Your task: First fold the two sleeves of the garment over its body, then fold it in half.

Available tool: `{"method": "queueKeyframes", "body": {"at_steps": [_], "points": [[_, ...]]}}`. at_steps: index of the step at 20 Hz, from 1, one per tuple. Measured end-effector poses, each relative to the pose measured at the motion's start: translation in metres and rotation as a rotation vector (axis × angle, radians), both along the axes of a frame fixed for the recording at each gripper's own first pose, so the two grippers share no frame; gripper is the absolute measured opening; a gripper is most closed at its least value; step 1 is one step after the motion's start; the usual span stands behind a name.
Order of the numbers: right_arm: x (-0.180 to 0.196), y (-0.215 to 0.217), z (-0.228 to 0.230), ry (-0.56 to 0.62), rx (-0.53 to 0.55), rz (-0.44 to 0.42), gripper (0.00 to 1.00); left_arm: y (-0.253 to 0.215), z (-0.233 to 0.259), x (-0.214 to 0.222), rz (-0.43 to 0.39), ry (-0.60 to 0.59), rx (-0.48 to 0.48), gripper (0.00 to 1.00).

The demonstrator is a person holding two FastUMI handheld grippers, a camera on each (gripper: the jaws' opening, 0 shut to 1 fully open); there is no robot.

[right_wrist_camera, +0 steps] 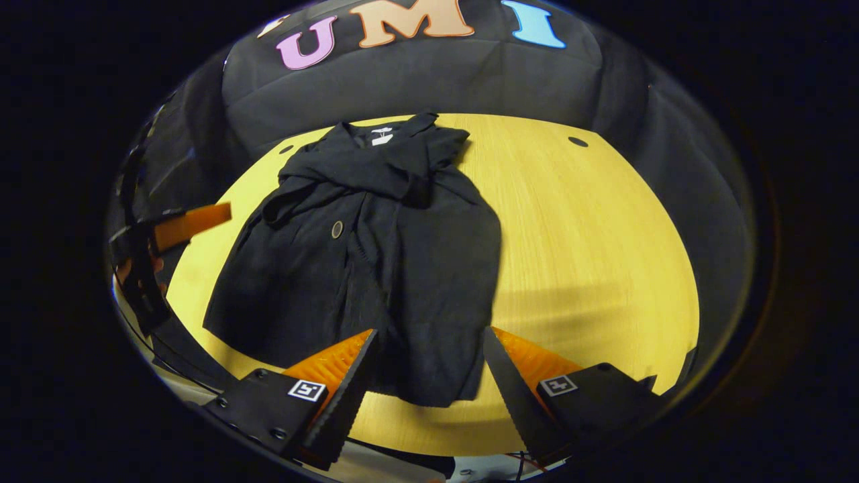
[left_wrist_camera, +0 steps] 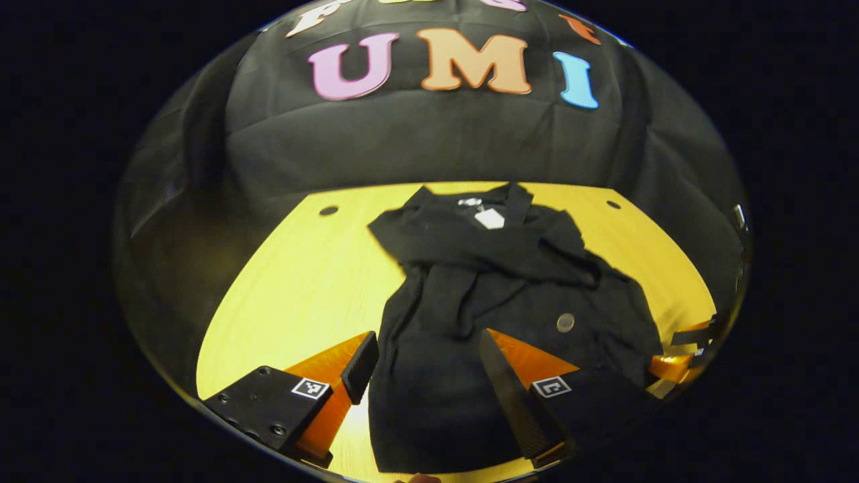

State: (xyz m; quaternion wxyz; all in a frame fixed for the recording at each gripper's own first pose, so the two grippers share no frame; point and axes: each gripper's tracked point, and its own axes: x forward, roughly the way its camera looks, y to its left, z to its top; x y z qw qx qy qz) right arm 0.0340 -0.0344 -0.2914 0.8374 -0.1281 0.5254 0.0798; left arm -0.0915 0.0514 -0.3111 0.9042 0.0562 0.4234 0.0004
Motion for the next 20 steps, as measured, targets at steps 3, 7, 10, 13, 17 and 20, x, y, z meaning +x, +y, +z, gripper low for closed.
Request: {"method": "queueKeyframes", "body": {"at_steps": [3, 7, 10, 13, 17, 20], "points": [[-0.003, 0.004, -0.011, 0.033, 0.005, 0.005, 0.99, 0.009, -0.013, -0.035, 0.104, 0.057, -0.034, 0.94], [-0.007, 0.004, -0.024, 0.071, -0.033, 0.008, 1.00, 0.008, -0.021, -0.059, 0.165, 0.100, -0.068, 0.94], [-0.006, 0.003, -0.025, 0.069, -0.066, 0.021, 0.99, 0.004, -0.027, -0.068, 0.150, 0.118, -0.055, 0.94], [-0.005, 0.003, -0.028, 0.062, -0.087, 0.031, 0.98, -0.001, -0.042, -0.082, 0.127, 0.169, -0.038, 0.94], [-0.005, 0.003, -0.027, 0.059, -0.087, 0.026, 0.97, -0.001, -0.055, -0.090, 0.125, 0.205, -0.006, 0.96], [-0.004, 0.004, -0.028, 0.053, -0.089, 0.026, 0.97, 0.000, -0.056, -0.090, 0.139, 0.195, 0.003, 0.95]]}}
